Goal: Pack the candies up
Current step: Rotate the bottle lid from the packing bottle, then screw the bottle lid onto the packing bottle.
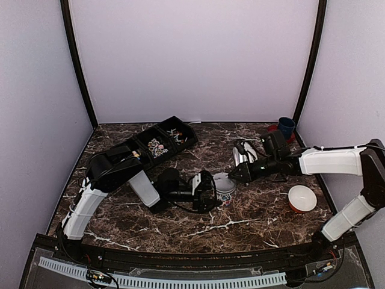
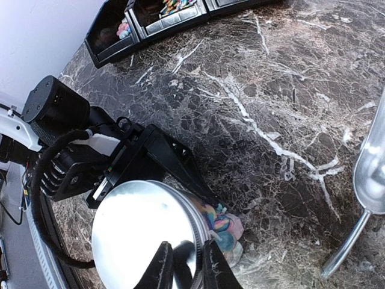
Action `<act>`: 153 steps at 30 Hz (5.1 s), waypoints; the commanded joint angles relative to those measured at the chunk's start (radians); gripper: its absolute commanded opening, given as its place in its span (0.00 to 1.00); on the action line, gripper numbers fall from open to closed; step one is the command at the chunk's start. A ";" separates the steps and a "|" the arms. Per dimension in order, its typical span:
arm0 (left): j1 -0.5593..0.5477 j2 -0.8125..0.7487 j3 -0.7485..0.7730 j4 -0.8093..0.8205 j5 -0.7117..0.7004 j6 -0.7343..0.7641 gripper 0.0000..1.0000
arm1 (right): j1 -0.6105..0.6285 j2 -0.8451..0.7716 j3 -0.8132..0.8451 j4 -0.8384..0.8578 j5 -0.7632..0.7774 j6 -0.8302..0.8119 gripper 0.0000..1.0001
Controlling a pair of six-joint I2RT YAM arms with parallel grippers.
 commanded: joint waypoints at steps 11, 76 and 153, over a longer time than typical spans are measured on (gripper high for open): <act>0.031 0.072 -0.038 -0.205 -0.074 -0.082 0.77 | 0.015 -0.145 -0.157 0.004 -0.025 0.122 0.08; 0.018 0.093 -0.008 -0.224 0.205 -0.034 0.76 | 0.124 0.005 0.164 -0.245 -0.008 -0.892 0.97; 0.016 0.077 -0.011 -0.273 -0.110 -0.049 0.76 | 0.268 0.076 0.038 0.084 0.496 -0.153 0.89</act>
